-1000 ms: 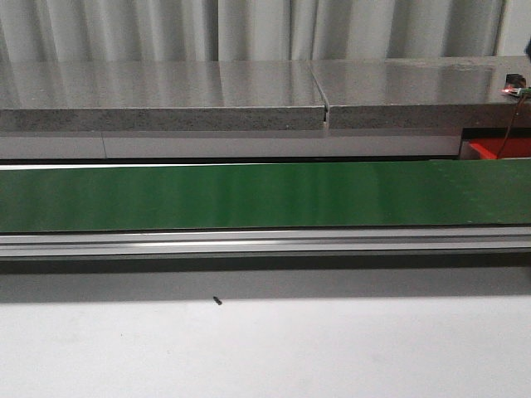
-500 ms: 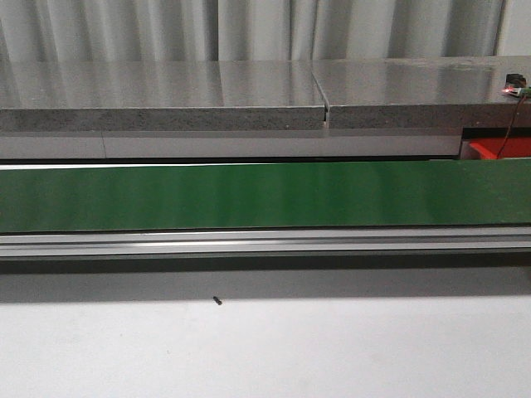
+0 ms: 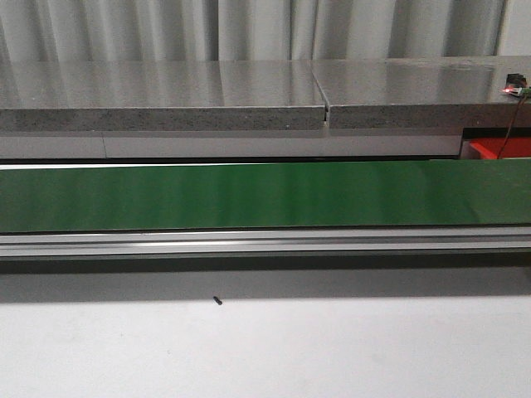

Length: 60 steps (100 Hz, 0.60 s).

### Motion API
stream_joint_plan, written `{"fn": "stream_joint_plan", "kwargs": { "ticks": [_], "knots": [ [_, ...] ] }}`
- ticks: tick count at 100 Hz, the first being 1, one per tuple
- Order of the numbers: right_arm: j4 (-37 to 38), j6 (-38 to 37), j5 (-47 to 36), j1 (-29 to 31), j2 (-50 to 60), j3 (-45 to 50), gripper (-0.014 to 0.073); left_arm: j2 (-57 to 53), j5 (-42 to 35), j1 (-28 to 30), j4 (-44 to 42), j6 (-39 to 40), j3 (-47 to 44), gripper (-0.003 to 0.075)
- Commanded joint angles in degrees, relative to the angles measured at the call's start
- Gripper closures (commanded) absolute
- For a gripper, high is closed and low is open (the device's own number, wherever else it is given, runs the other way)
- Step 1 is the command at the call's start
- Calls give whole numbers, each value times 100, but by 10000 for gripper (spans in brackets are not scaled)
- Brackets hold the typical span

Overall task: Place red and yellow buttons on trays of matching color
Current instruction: 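Place the second yellow button on the yellow tray, open right gripper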

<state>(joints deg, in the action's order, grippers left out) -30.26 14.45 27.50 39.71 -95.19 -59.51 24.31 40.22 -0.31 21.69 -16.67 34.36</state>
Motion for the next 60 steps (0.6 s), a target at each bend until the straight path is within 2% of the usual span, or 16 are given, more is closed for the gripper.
{"fn": "stream_joint_plan", "kwargs": {
  "ticks": [1,32,37,52,60],
  "knots": [
    [-152,17,-407,31,42,-128,378,39,-351,-47,144,7,149,741],
    [-147,138,-500,31,-280,-128,362,39,-351,-47,144,7,149,741],
    [-147,221,-463,31,-280,-128,316,39,-351,-47,144,7,149,741],
    [-153,257,-458,31,-280,-128,53,39,-351,-47,144,7,149,741],
    [-153,257,-413,31,-274,-128,6,39,-351,-47,144,7,149,741]
  ]
}}
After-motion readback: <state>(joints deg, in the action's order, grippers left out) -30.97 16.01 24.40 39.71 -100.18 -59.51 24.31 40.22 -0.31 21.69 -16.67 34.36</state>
